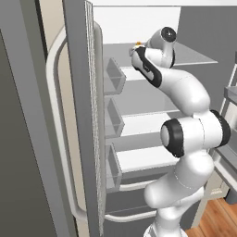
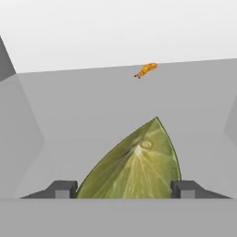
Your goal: Take the lemon wedge from the fridge and place it on the plate with fish on the dining counter.
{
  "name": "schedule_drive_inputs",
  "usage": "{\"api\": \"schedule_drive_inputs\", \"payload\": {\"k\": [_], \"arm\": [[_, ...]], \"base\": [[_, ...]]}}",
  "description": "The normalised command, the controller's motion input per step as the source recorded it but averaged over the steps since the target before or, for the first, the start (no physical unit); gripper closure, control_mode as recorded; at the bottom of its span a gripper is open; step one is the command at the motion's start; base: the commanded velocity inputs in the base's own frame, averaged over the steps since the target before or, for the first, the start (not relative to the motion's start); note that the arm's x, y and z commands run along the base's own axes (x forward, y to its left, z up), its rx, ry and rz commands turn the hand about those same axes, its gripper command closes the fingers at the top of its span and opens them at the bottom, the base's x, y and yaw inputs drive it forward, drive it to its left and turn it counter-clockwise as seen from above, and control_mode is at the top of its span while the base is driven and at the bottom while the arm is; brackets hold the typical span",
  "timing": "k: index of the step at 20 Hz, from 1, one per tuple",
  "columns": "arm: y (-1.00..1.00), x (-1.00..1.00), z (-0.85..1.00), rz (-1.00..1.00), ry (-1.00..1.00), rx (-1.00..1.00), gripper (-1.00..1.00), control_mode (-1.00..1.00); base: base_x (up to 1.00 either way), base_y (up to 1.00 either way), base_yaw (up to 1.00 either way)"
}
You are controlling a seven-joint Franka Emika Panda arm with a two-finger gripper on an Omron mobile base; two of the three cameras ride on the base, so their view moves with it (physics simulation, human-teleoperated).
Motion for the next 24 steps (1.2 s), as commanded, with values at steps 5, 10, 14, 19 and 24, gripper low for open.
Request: {"api": "schedule_drive_inputs", "payload": {"k": [5, 10, 14, 19, 24], "arm": [[0.00, -0.82, 0.23, 0.00, -0.11, 0.02, 1.00, -1.00], [0.00, -1.00, 0.31, 0.00, -0.14, 0.03, 1.00, -1.00], [0.00, -1.00, 0.34, 0.00, -0.15, 0.06, 1.00, -1.00], [0.00, -1.00, 0.22, 0.01, -0.02, 0.06, 1.00, -1.00], [0.00, -1.00, -0.45, 0.04, 0.12, 0.00, 1.00, -1.00]], "base": [[0.00, 0.00, 0.00], [0.00, 0.00, 0.00], [0.00, 0.00, 0.00], [0.00, 0.00, 0.00], [0.00, 0.00, 0.00]]}}
